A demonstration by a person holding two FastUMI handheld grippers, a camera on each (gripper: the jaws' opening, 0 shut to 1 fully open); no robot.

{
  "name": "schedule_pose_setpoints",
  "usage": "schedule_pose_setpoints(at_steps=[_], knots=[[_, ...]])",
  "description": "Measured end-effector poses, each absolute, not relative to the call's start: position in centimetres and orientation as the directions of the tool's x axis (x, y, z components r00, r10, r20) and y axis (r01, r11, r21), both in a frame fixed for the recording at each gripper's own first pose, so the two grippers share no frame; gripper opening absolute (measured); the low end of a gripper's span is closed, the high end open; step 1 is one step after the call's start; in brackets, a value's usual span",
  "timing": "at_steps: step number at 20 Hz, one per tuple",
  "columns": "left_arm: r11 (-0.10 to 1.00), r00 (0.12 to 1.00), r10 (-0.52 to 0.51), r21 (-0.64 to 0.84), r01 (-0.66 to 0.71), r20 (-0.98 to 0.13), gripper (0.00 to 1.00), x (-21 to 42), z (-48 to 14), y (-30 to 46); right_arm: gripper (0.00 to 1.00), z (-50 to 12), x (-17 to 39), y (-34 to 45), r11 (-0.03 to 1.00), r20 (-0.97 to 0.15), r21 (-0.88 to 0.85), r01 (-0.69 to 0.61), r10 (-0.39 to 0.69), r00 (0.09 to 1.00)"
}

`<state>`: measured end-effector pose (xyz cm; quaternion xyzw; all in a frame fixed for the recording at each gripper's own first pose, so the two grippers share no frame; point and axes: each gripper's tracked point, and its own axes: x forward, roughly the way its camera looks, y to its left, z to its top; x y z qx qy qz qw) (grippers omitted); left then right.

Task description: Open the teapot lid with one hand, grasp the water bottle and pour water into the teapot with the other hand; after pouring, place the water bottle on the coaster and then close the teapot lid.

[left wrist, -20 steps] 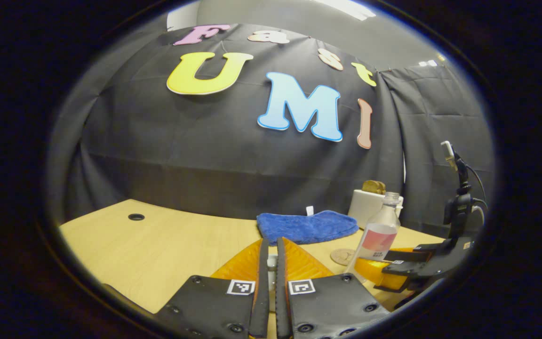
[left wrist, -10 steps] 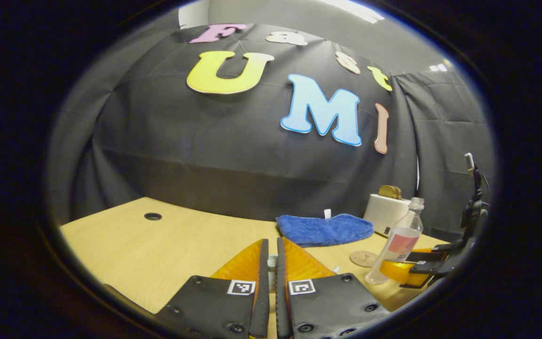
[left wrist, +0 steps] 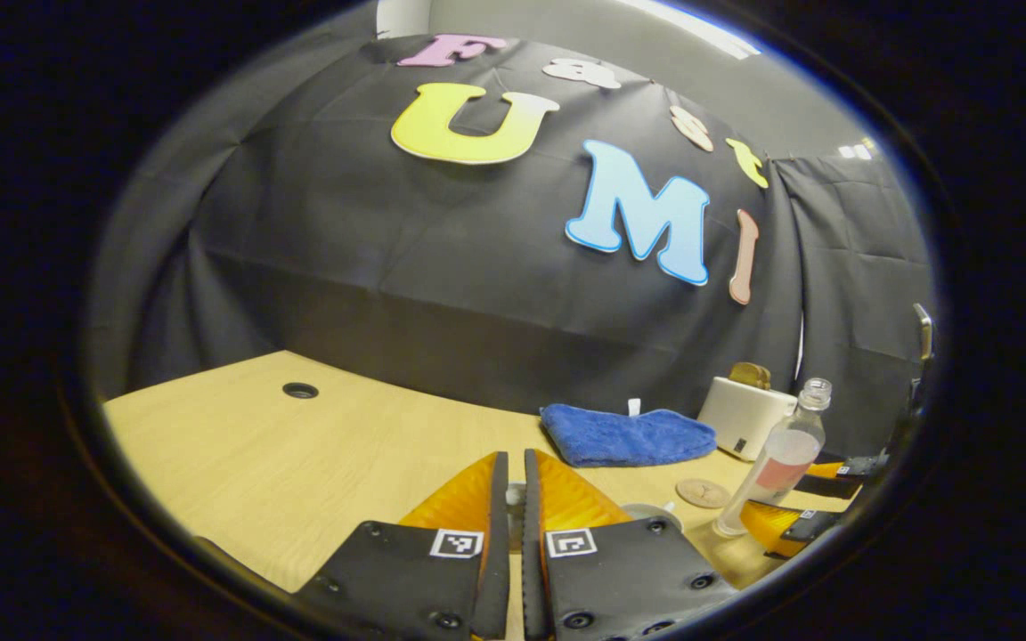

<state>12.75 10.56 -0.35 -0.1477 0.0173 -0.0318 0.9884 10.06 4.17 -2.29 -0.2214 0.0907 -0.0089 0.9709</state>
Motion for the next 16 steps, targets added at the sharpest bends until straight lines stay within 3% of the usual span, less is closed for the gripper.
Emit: schedule_pose_setpoints(at_steps=[6, 10, 16], knots=[[0.930, 0.998, -0.064, -0.364, 0.051, -0.024, 0.13, 12.8, -0.4, 11.8, 0.75, -3.4, 10.8, 5.8, 0.718, -0.173, -0.692, -0.073, -0.067, 0.983], [0.905, 0.998, -0.066, -0.422, 0.058, -0.005, 0.12, 12.5, -0.3, 13.1, 0.75, -2.9, 11.0, 5.0, 0.632, -0.180, -0.770, -0.084, -0.090, 0.980], [0.899, 0.996, -0.086, -0.433, 0.069, -0.019, 0.13, 12.8, -0.8, 12.7, 0.75, -0.4, 11.3, 3.9, 0.426, -0.104, -0.904, -0.040, -0.129, 0.986]])
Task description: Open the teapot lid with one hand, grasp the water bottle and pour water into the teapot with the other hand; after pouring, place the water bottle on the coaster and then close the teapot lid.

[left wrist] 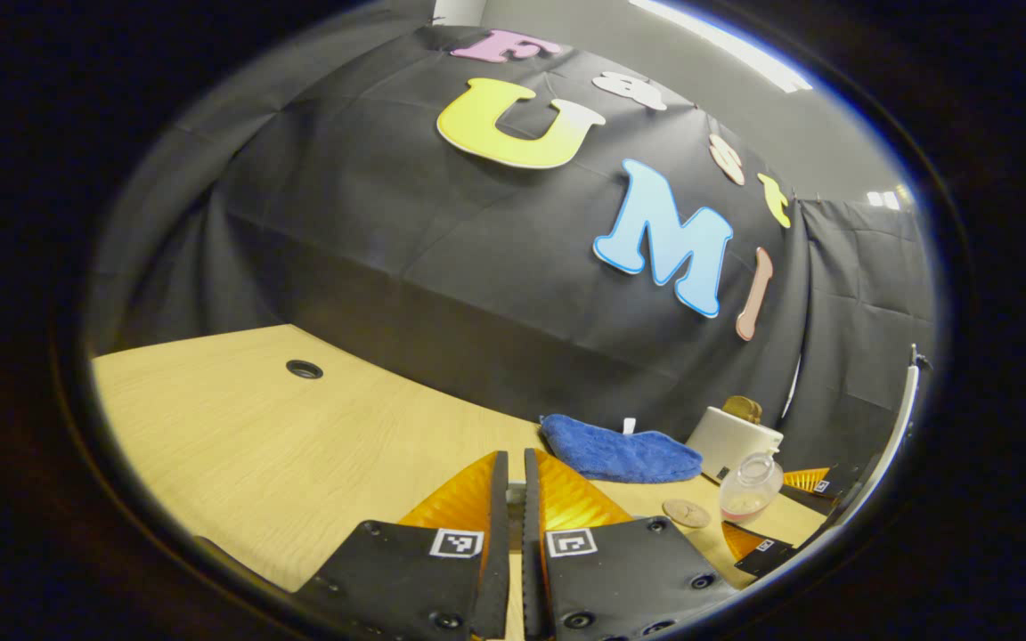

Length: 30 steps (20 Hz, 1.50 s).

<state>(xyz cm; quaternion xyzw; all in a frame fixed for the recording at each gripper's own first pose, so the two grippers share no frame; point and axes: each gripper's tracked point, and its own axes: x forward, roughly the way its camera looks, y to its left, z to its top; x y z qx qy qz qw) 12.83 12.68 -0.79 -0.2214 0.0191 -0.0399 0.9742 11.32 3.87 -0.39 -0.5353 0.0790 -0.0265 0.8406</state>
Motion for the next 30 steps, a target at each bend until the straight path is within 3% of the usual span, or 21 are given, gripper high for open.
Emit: schedule_pose_setpoints(at_steps=[19, 30], knots=[[0.870, 0.996, -0.085, -0.487, 0.073, -0.003, 0.13, 13.0, -1.0, 13.9, 0.75, 2.2, 13.5, 4.5, -0.095, 0.022, -0.995, 0.012, -0.108, 0.994], [0.865, 0.996, -0.089, -0.496, 0.076, -0.004, 0.12, 13.1, -1.1, 13.9, 0.75, 3.6, 14.3, 5.0, -0.281, 0.059, -0.959, 0.038, -0.068, 0.996]])
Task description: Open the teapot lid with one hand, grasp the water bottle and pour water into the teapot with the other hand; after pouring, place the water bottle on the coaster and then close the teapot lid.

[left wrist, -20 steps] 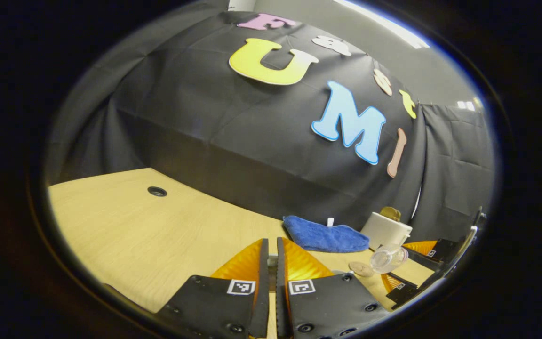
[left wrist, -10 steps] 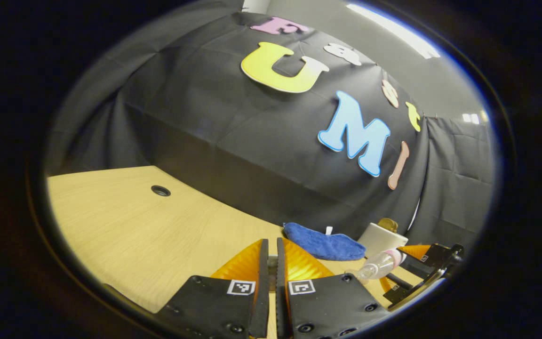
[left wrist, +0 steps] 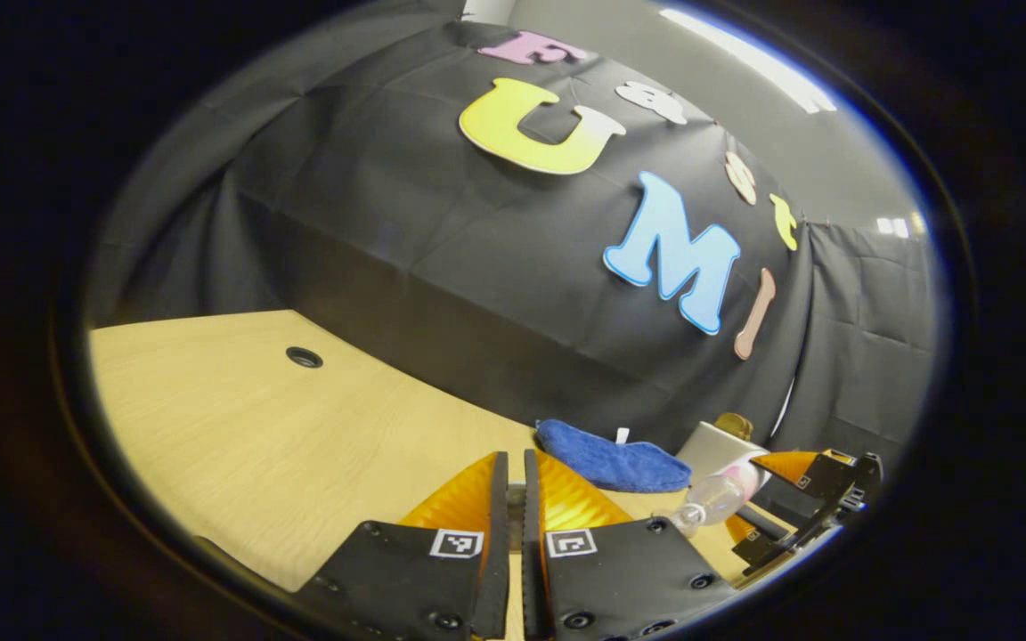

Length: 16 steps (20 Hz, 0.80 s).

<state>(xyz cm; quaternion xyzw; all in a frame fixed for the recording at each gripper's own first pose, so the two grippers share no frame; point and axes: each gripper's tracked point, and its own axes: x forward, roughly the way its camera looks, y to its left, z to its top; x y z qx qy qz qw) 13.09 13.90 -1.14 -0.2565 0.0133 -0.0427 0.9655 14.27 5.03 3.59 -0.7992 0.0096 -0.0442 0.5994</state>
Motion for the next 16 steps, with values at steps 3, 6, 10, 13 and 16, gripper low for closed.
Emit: schedule_pose_setpoints(at_steps=[3, 6, 10, 13, 16], knots=[[0.865, 0.995, -0.094, -0.496, 0.076, -0.012, 0.12, 13.2, -1.4, 13.6, 0.75, 4.4, 14.3, 5.4, -0.335, 0.086, -0.940, 0.063, -0.052, 0.995], [0.863, 0.995, -0.102, -0.499, 0.080, -0.018, 0.13, 13.4, -1.6, 13.3, 0.75, 4.6, 14.4, 5.7, -0.366, 0.096, -0.928, 0.076, -0.036, 0.995], [0.860, 0.994, -0.111, -0.503, 0.086, -0.020, 0.12, 13.4, -1.6, 13.1, 0.75, 5.3, 14.4, 6.0, -0.409, 0.125, -0.906, 0.108, -0.015, 0.992], [0.856, 0.994, -0.112, -0.510, 0.089, -0.014, 0.12, 13.3, -1.7, 13.1, 0.75, 5.8, 14.4, 6.2, -0.434, 0.149, -0.891, 0.135, 0.002, 0.989], [0.856, 0.994, -0.111, -0.509, 0.089, -0.015, 0.12, 13.4, -1.6, 13.0, 0.75, 6.1, 14.1, 6.5, -0.451, 0.157, -0.880, 0.147, 0.015, 0.987]])
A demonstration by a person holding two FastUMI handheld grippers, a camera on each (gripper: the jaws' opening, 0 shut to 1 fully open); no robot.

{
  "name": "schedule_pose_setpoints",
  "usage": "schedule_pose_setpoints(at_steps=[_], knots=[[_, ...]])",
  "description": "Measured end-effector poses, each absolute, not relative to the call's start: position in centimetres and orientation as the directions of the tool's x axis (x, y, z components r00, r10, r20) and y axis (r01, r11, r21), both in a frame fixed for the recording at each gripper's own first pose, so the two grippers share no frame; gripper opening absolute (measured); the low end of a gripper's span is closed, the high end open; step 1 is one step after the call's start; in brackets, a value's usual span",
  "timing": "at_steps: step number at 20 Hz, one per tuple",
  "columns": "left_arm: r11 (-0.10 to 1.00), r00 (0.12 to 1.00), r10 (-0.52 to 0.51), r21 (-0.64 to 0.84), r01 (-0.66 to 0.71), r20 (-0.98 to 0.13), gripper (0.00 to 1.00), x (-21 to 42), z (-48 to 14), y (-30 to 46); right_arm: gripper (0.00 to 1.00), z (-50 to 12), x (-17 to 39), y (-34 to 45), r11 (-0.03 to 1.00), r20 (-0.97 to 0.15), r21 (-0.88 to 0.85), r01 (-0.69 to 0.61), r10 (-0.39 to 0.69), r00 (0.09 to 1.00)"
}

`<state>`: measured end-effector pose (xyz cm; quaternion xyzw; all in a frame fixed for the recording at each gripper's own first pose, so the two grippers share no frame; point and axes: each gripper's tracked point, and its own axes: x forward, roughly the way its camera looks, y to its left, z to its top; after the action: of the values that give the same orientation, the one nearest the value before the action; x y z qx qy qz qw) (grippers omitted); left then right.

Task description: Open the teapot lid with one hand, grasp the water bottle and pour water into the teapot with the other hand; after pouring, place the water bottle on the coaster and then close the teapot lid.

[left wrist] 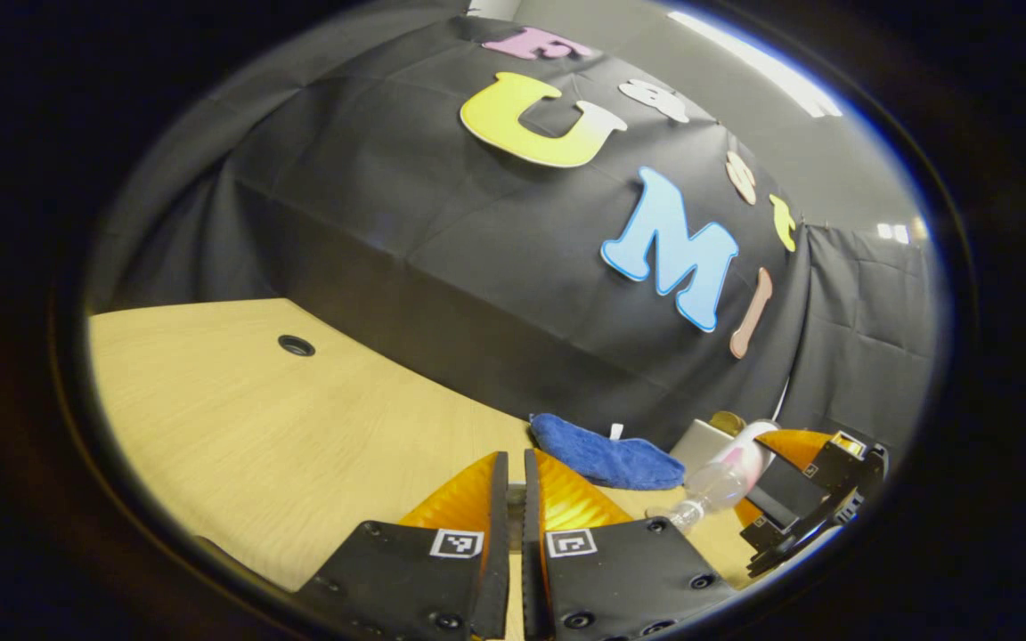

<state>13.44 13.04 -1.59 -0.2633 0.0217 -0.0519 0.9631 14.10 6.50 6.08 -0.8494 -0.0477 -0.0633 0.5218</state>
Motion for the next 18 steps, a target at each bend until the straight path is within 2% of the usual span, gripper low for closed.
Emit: schedule_pose_setpoints(at_steps=[18], knots=[[0.853, 0.992, -0.126, -0.512, 0.098, -0.020, 0.12, 13.4, -1.8, 12.5, 0.75, 6.9, 14.0, 7.6, -0.532, 0.169, -0.828, 0.176, 0.061, 0.984]])
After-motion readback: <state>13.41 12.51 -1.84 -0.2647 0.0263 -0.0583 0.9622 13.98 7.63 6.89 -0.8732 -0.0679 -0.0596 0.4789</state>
